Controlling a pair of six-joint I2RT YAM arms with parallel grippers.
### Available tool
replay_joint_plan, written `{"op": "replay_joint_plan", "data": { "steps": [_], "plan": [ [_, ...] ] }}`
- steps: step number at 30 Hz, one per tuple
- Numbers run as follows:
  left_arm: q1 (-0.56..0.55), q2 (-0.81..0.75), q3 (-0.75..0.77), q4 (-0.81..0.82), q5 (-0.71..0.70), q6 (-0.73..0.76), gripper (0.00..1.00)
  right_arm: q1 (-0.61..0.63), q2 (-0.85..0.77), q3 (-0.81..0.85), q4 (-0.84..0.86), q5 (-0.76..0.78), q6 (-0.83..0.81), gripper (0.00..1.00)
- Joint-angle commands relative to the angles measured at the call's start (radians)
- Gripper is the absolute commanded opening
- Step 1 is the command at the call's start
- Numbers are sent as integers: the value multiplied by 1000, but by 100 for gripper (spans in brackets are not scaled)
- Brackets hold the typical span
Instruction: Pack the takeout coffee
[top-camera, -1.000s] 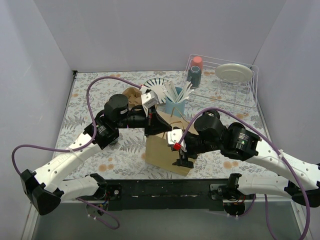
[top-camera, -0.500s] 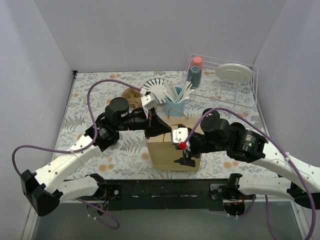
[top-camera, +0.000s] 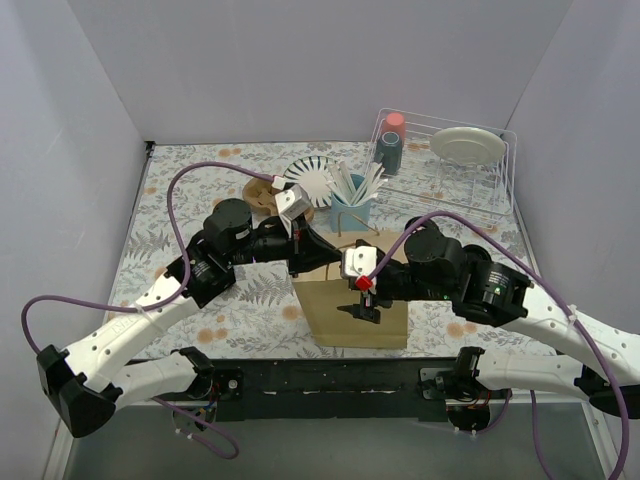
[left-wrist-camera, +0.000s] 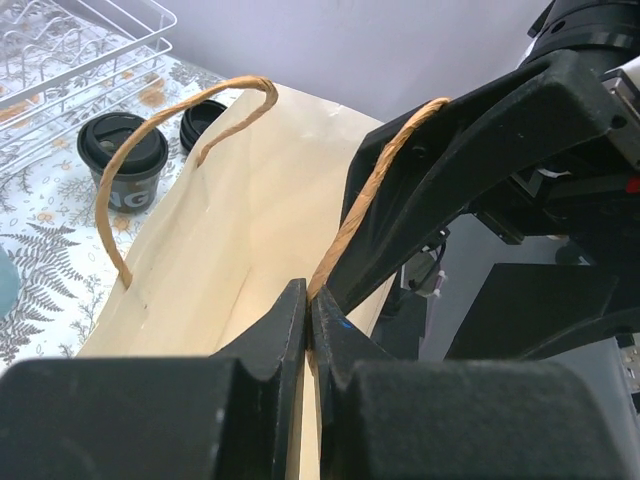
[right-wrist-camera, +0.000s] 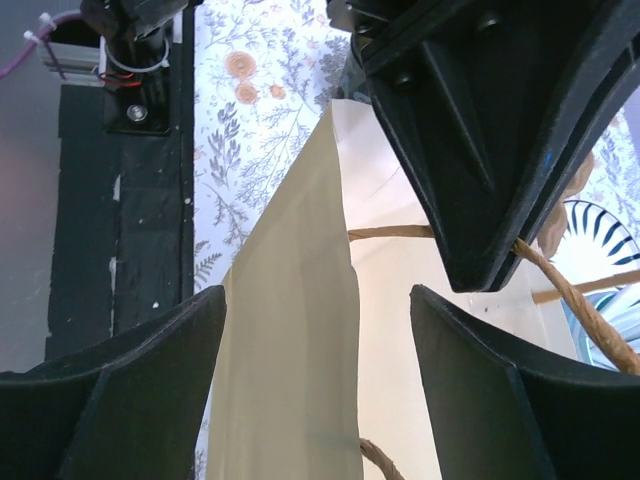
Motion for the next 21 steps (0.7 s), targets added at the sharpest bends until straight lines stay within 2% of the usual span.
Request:
{"op": "replay_joint_plan", "data": {
  "steps": [1, 10, 18, 21],
  "plan": [
    [2, -35, -19, -11, -69, 13, 0, -1, -42, -13, 149, 40, 24, 81],
    [-3, -46, -30, -12, -108, 16, 0, -1, -113, -62, 258, -53, 96, 81],
    [-4, -45, -32, -11, -128, 10, 0, -1, -113, -53, 249, -172, 158, 80],
    [-4, -49, -35, -12, -139, 12, 0, -1, -128, -53, 252, -170, 167, 80]
  ]
}}
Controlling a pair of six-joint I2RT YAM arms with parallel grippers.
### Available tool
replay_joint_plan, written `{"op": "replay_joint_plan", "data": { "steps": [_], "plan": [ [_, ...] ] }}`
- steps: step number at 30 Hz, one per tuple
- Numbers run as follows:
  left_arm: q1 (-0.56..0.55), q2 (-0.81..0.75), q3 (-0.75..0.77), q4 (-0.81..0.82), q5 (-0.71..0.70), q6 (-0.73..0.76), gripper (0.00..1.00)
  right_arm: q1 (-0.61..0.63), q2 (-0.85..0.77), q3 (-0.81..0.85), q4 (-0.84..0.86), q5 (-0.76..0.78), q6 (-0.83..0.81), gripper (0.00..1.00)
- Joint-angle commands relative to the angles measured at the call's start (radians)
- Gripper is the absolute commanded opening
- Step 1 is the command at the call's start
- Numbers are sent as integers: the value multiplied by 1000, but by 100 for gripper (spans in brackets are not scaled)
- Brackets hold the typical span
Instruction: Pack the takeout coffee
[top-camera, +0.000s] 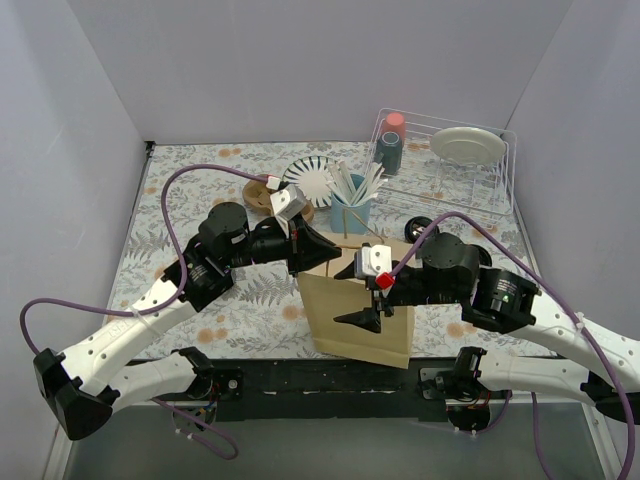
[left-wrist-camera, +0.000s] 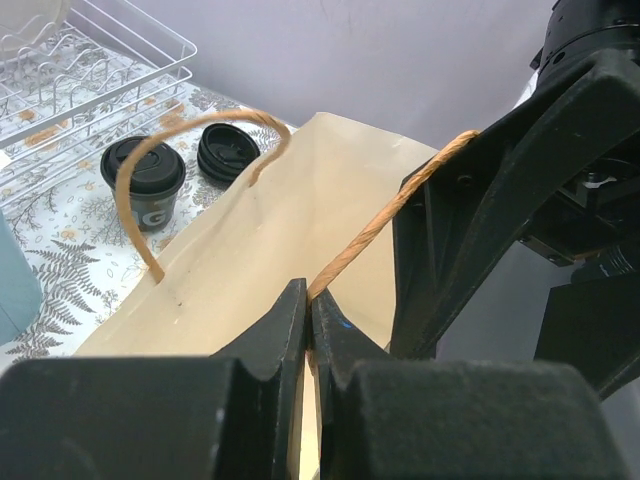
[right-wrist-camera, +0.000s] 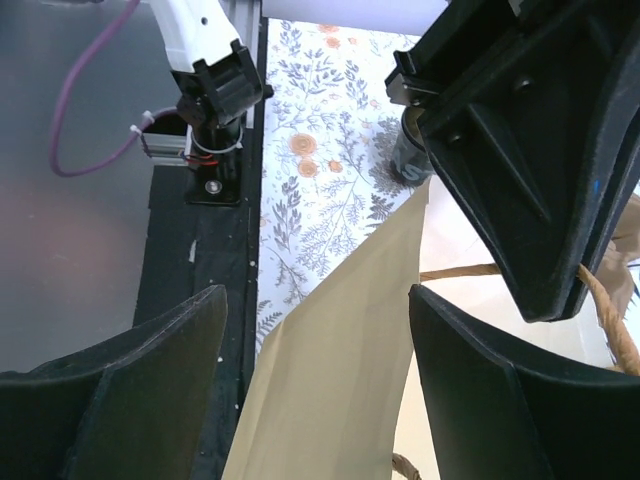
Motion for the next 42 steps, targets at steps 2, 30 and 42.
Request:
{"op": "replay_joint_plan", "data": {
  "steps": [2, 30, 42],
  "plan": [
    [8, -24, -25, -48, -74, 14, 0, -1, -68, 22, 104, -26, 28, 80],
    [2, -67, -65, -3, -83, -50, 0, -1, -108, -57, 498, 273, 266, 81],
    [2, -53, -77, 0, -112, -56, 0, 1, -151, -74, 553, 293, 300, 80]
  ]
}}
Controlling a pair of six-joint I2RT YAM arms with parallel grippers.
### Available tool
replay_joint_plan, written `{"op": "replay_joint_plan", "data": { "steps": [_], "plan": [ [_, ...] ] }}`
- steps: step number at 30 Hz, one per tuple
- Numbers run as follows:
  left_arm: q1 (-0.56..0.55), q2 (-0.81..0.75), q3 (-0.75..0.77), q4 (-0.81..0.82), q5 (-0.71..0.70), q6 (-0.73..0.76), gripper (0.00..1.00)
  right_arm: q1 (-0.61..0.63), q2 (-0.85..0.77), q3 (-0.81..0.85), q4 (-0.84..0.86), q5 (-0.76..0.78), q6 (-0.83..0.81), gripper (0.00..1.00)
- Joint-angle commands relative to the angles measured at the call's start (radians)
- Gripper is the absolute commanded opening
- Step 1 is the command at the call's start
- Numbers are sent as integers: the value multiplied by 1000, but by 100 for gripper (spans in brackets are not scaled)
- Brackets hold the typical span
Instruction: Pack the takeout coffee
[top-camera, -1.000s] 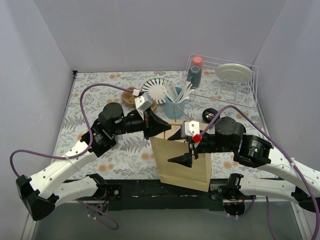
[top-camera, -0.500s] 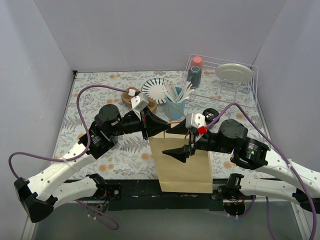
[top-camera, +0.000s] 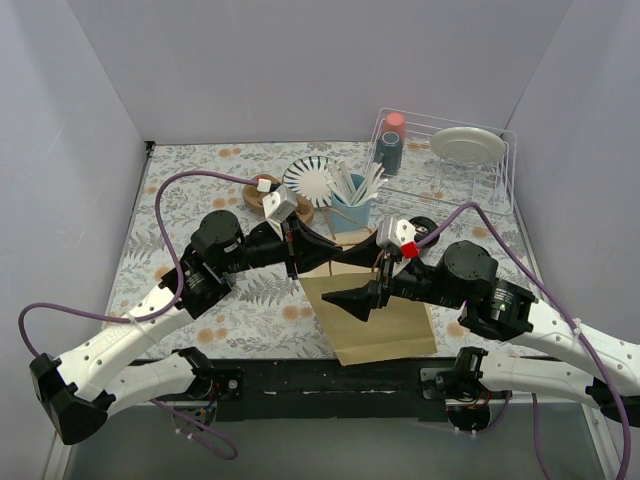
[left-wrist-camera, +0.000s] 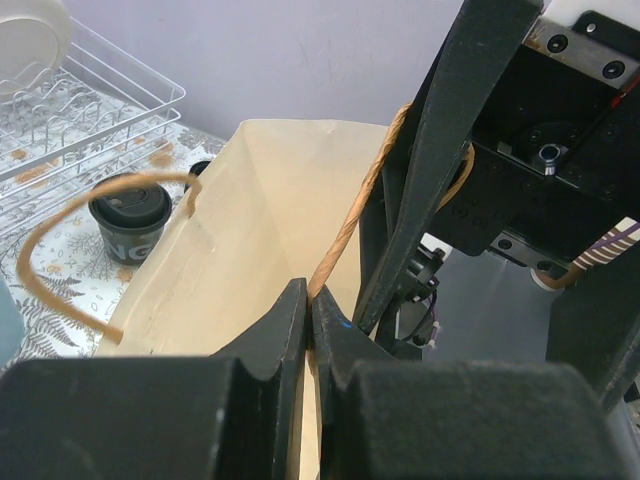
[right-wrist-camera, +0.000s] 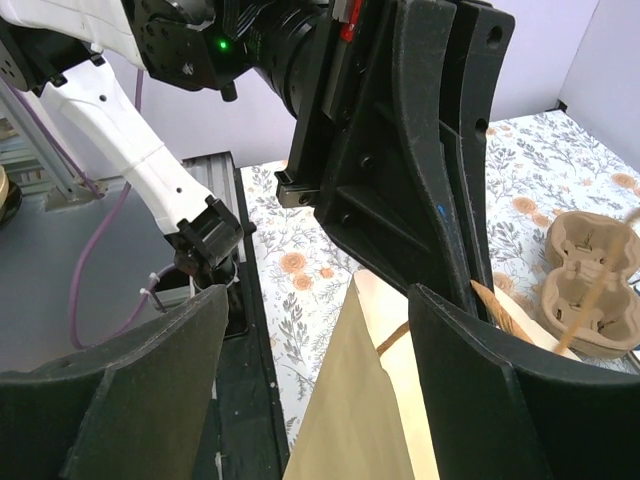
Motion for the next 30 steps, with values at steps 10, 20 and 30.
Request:
{"op": "replay_joint_plan", "data": {
  "steps": [10, 20, 30],
  "plan": [
    [20, -28, -1, -104, -84, 11, 0, -13, -116, 75, -4, 284, -82, 80],
    [21, -25, 21, -93, -41, 3, 0, -13, -121, 93, -79, 329, -130, 79],
    [21, -33, 39, -93, -58, -5, 0, -13, -114, 70, -140, 229, -198, 80]
  ]
}}
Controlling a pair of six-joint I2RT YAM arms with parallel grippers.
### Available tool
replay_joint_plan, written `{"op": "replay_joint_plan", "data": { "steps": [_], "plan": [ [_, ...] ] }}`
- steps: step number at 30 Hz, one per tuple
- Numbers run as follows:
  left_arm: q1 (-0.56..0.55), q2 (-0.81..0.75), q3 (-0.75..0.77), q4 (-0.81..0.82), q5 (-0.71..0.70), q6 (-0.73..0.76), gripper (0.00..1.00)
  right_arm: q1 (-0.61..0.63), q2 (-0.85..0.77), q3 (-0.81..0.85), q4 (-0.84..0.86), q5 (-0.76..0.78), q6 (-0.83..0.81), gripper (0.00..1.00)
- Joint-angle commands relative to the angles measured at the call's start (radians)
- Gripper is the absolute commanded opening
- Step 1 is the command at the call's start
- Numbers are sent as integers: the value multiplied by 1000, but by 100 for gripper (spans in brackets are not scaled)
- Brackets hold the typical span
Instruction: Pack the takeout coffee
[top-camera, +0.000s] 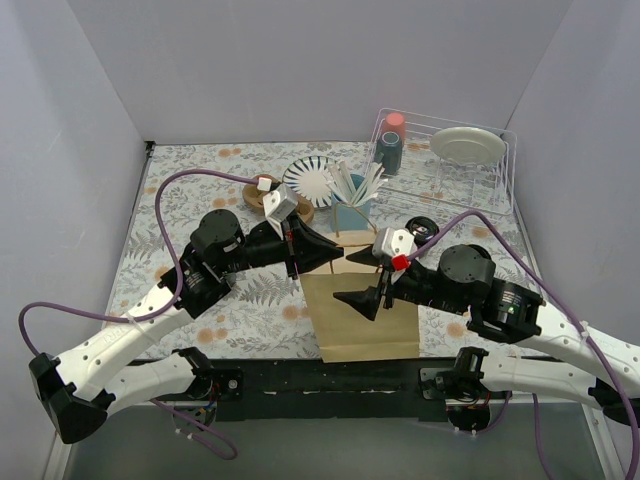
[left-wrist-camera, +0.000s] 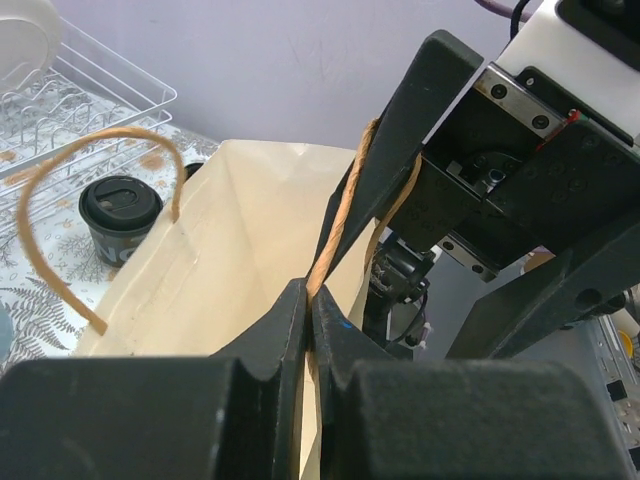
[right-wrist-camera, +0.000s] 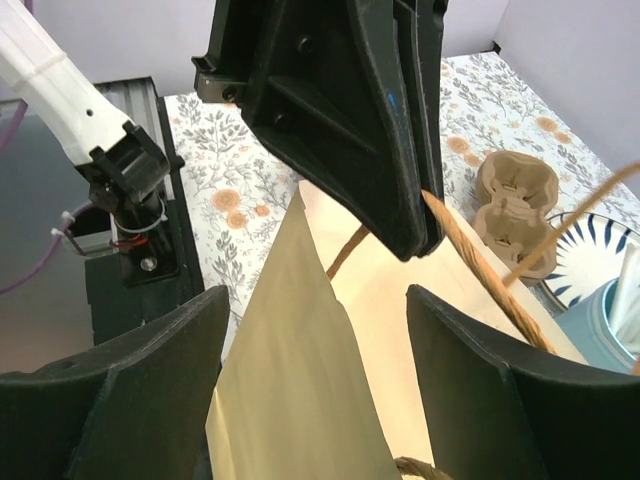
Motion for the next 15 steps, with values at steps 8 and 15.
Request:
{"op": "replay_joint_plan", "data": {
  "steps": [8, 15],
  "plan": [
    [33, 9, 67, -83, -38, 9, 0, -26, -15, 110, -64, -105, -162, 81],
    [32, 29, 124, -79, -19, 11, 0, -26, 34, 143, -144, -156, -216, 81]
  ]
}}
